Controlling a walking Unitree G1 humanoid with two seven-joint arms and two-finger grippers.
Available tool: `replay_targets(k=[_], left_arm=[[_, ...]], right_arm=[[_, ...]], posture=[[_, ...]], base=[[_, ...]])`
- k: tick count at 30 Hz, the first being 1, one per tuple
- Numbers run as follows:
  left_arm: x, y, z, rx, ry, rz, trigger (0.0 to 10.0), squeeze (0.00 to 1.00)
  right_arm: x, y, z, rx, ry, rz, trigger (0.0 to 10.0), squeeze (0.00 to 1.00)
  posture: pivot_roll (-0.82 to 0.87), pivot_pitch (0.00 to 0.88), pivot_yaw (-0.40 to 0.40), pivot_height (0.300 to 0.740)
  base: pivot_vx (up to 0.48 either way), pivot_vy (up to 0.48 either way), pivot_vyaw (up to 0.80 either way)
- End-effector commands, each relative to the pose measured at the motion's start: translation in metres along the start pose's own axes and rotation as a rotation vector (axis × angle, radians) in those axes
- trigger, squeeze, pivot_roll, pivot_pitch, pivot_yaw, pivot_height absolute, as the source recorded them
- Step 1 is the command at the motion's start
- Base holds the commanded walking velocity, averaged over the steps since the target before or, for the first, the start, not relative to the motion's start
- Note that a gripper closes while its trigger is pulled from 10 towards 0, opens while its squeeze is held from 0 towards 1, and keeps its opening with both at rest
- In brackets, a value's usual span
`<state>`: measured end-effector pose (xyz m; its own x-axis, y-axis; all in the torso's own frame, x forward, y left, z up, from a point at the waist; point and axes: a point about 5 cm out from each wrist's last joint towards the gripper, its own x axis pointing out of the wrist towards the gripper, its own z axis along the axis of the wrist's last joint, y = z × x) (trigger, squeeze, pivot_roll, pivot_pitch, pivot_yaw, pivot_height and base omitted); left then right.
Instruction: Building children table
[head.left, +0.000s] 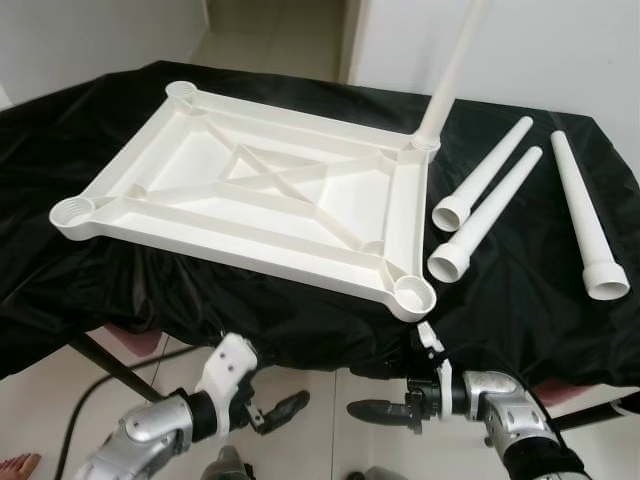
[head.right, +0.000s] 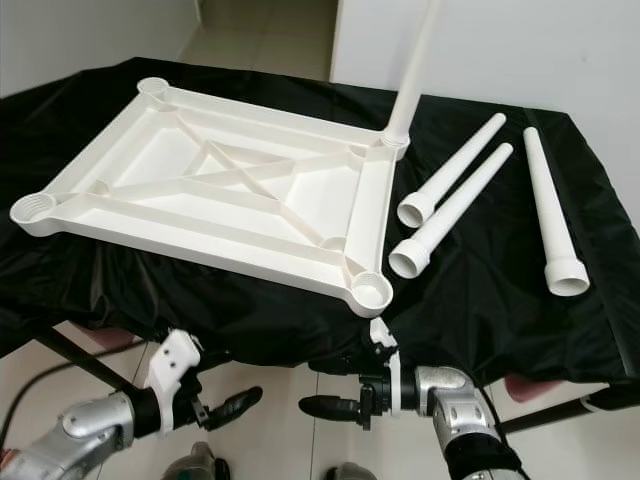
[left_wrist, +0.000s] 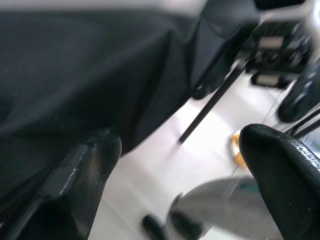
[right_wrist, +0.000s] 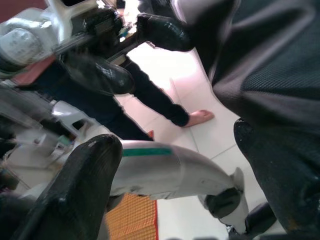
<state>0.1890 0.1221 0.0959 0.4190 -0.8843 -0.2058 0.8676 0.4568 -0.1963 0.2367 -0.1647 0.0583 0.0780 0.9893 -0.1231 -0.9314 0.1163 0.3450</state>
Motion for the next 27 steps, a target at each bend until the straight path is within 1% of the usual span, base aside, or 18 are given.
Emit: replay_targets(k=[1,3,6,8,10,11,12,13,14,16,17,19,20,21,22,23,25,27], left_arm=[[-0.008,-0.023,0.004,-0.017,-0.010,-0.458,10.0,0.00],[-0.012,-0.030,0.013,-0.022,-0.007,-0.495,10.0,0.00],[-0.013,-0.034,0.015,-0.024,0.010,-0.508,10.0,0.00],[-0.014,-0.037,0.015,-0.024,0.016,-0.516,10.0,0.00],[-0.017,-0.039,0.012,-0.082,0.040,-0.517,10.0,0.00],[-0.017,-0.039,0.012,-0.082,0.040,-0.517,10.0,0.00],[-0.020,-0.038,0.006,-0.102,0.075,-0.504,10.0,0.00],[-0.022,-0.036,-0.001,-0.105,0.109,-0.488,10.0,0.00],[-0.026,-0.037,-0.005,-0.117,0.135,-0.483,10.0,0.00],[-0.028,-0.040,-0.005,-0.129,0.142,-0.486,10.0,0.00],[-0.028,-0.040,-0.005,-0.129,0.142,-0.486,10.0,0.00],[-0.031,-0.046,0.002,-0.165,0.112,-0.487,10.0,0.00],[-0.031,-0.046,0.002,-0.165,0.112,-0.487,10.0,0.00],[-0.032,-0.048,0.006,-0.170,0.090,-0.481,10.0,0.00],[-0.033,-0.049,0.012,-0.168,0.072,-0.477,10.0,0.00],[-0.033,-0.049,0.012,-0.168,0.072,-0.477,10.0,0.00],[-0.032,-0.049,0.031,-0.137,0.000,-0.473,10.0,0.00],[-0.032,-0.049,0.031,-0.137,0.000,-0.473,10.0,0.00]], right_arm=[[0.000,0.001,0.007,-0.008,-0.020,0.025,10.0,0.00],[0.000,0.005,0.016,-0.014,-0.030,0.071,10.0,0.00],[-0.001,0.008,0.019,-0.013,-0.029,0.095,10.0,0.00],[0.000,0.011,0.016,-0.004,-0.014,0.110,10.0,0.00],[0.002,0.021,0.006,0.037,0.028,0.140,10.0,0.00],[0.002,0.021,0.006,0.037,0.028,0.140,10.0,0.00],[0.002,0.026,0.000,0.063,0.047,0.157,10.0,0.00],[0.002,0.030,-0.005,0.080,0.060,0.171,10.0,0.00],[0.002,0.035,-0.008,0.102,0.063,0.180,10.0,0.00],[0.002,0.038,-0.009,0.117,0.062,0.186,10.0,0.00],[0.002,0.038,-0.009,0.117,0.062,0.186,10.0,0.00],[-0.001,0.044,-0.010,0.156,0.037,0.193,10.0,0.00],[-0.001,0.044,-0.010,0.156,0.037,0.193,10.0,0.00],[-0.003,0.046,-0.010,0.168,0.024,0.196,10.0,0.00],[-0.005,0.048,-0.008,0.171,0.013,0.194,10.0,0.00],[-0.005,0.048,-0.008,0.171,0.013,0.194,10.0,0.00],[-0.012,0.046,0.005,0.148,-0.037,0.184,10.0,0.00],[-0.012,0.046,0.005,0.148,-0.037,0.184,10.0,0.00]], posture=[[0.10,0.055,-0.043,0.740],[0.10,0.053,-0.047,0.740],[0.10,0.053,-0.047,0.740],[0.10,0.053,-0.047,0.740],[0.11,0.059,-0.050,0.740],[0.11,0.059,-0.050,0.740],[0.11,0.059,-0.050,0.740],[0.11,0.060,-0.050,0.740],[0.11,0.064,-0.051,0.740],[0.12,0.067,-0.051,0.740],[0.12,0.067,-0.051,0.740],[0.12,0.074,-0.055,0.740],[0.12,0.074,-0.055,0.740],[0.12,0.074,-0.055,0.740],[0.12,0.077,-0.058,0.740],[0.12,0.077,-0.058,0.740],[0.13,0.075,-0.060,0.740],[0.13,0.075,-0.060,0.740]], base=[[0.000,0.000,0.00],[0.000,0.000,0.00],[0.000,0.000,0.00],[0.000,0.000,0.00],[0.000,0.000,0.00],[0.000,0.000,0.00],[0.000,0.000,0.00],[0.000,0.000,0.00],[0.000,0.000,0.00],[0.000,0.000,0.00],[0.000,0.000,0.00],[0.000,0.000,0.00],[0.000,0.000,0.00],[0.000,0.000,0.00],[0.000,0.000,0.00],[0.000,0.000,0.00],[0.000,0.000,0.00],[0.000,0.000,0.00]])
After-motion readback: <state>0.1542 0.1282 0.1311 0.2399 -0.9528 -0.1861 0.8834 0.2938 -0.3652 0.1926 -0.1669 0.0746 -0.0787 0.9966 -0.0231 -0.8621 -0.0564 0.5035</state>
